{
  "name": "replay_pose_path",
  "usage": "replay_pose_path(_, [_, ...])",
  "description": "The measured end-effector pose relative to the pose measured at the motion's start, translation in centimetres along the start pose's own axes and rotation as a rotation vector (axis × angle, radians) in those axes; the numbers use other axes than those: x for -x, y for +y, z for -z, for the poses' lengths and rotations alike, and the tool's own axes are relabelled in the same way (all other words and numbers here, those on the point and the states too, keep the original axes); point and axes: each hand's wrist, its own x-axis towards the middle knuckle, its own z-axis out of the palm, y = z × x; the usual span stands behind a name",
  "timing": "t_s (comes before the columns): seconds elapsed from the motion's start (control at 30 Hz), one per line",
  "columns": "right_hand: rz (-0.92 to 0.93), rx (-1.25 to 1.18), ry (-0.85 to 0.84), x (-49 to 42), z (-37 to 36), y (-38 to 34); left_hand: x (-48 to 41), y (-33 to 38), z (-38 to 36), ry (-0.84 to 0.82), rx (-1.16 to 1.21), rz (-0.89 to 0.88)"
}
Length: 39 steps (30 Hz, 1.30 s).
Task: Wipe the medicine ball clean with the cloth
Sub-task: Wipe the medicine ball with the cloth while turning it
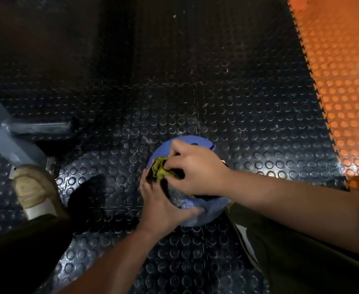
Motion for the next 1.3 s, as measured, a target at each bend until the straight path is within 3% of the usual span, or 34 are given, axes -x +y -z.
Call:
replay_pose_path(0.1, [0.019,0.037,0.075,0.5,0.6,1.5,0.0,-0.5,0.6,-0.004,0.059,-0.08])
replay_pose_path(0.2, [-0.274,-0.018,0.247,1.8,1.2,4.6,-0.3,-1.4,1.5,0.017,0.089,-0.181])
replay_pose_path(0.27, [-0.501,-0.118,0.214,2.5,0.9,6.3,-0.5,-1.9,2.0,-0.007,0.111,-0.188])
replay_pose_path(0.53, [-0.94,-0.348,0.096,3.7,-0.6,9.2,-0.4,-3.2,3.0,-0.033,0.131,-0.172])
replay_pose_path(0.67, [-0.825,-0.323,0.172,1.5,0.5,5.8,-0.4,-3.2,3.3,-0.006,0.121,-0.157])
replay_pose_path(0.83, [-0.46,-0.098,0.146,-0.4,0.6,1.6,-1.2,-2.3,3.3,-0.005,0.096,-0.128])
replay_pose_path(1.07, [-0.175,0.025,-0.01,-1.1,1.4,-0.1,-3.5,-1.0,3.6,0.028,0.169,-0.076])
replay_pose_path(1.17, [-0.281,0.099,-0.014,-1.3,2.7,1.5,-5.0,-0.2,4.6,-0.017,0.177,-0.104])
replay_pose_path(1.3, [-0.787,-0.067,-0.134,-0.7,4.9,5.9,-5.5,0.9,4.8,-0.044,0.151,-0.115])
